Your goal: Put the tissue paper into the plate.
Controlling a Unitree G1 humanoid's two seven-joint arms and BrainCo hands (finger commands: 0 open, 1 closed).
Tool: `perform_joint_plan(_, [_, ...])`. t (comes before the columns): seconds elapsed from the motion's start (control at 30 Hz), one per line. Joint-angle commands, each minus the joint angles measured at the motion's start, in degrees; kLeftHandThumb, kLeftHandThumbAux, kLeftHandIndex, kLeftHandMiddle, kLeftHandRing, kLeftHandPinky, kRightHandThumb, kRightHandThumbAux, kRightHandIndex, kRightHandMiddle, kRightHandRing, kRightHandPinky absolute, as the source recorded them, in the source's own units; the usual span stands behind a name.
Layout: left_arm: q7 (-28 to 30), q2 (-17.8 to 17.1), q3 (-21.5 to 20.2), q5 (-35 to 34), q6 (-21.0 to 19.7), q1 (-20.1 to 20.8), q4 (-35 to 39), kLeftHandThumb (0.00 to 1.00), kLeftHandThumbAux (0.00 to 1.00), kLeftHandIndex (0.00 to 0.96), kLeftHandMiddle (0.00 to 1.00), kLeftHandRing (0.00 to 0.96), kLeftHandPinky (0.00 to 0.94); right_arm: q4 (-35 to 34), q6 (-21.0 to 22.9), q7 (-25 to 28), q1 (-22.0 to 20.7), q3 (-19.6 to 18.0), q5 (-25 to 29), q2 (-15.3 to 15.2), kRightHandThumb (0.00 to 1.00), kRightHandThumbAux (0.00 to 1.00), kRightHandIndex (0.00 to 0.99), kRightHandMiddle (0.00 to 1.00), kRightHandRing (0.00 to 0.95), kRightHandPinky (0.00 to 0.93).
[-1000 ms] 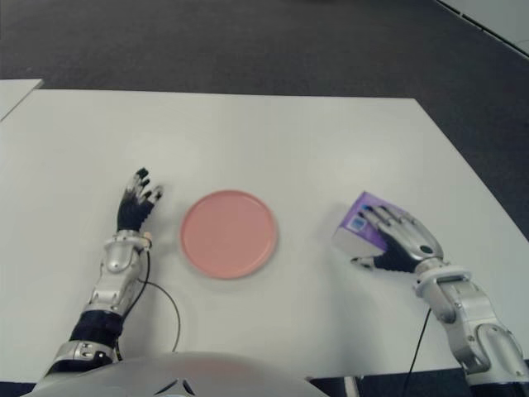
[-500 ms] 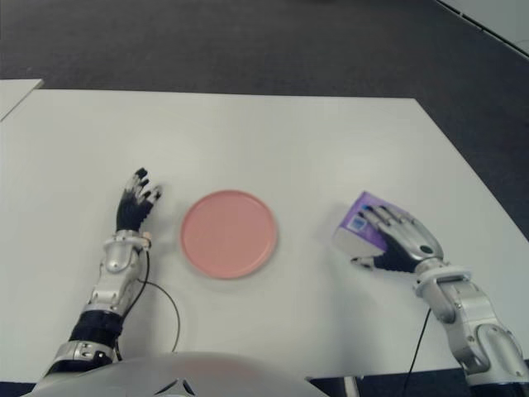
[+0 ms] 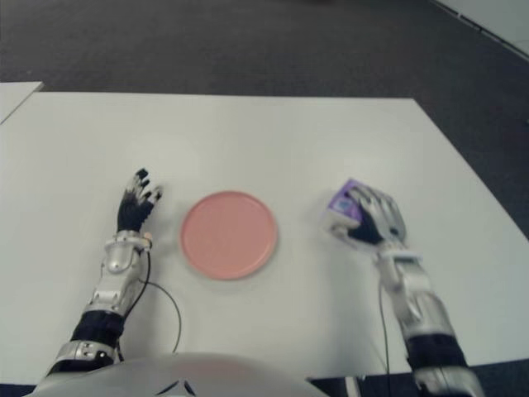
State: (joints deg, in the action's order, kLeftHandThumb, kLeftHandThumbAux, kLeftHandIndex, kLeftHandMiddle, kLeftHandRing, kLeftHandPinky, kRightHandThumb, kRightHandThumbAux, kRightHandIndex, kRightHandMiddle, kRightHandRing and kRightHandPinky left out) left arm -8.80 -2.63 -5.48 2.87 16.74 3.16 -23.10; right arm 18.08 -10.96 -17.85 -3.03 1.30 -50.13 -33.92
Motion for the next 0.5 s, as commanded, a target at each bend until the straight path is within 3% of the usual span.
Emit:
perform_joint_plan(0.03, [-0.17,0.24,1.09,1.39,0.45,-0.84,-1.3,0.006,0.689,0.0,0.0,0.0,0.0,26.35,-5.19,-15.42,-13.9,10.68,-3.72,10.36,0.974,0.621,0.776,0.497,0.755,0.631])
perform_joint_plan(0.23, [-0.16,0.3,1.02,1.33,0.66,-0.82,-1.34,0.01,0.696,0.0,0.0,0.0,0.0,29.5,-7.58,-19.61,-15.63,13.07,-3.1,9.46,0.979,0.622,0.806,0.499,0.787,0.663])
perform_joint_plan(0.5, [0.18,0.45,0.84,1.01,0.9,-0.85,-1.46,0.011,0.692,0.0,0.0,0.0,0.0,36.48,-11.76,-23.43,-18.21,16.4,-1.07,8.73,0.98,0.622,0.811,0.499,0.778,0.607])
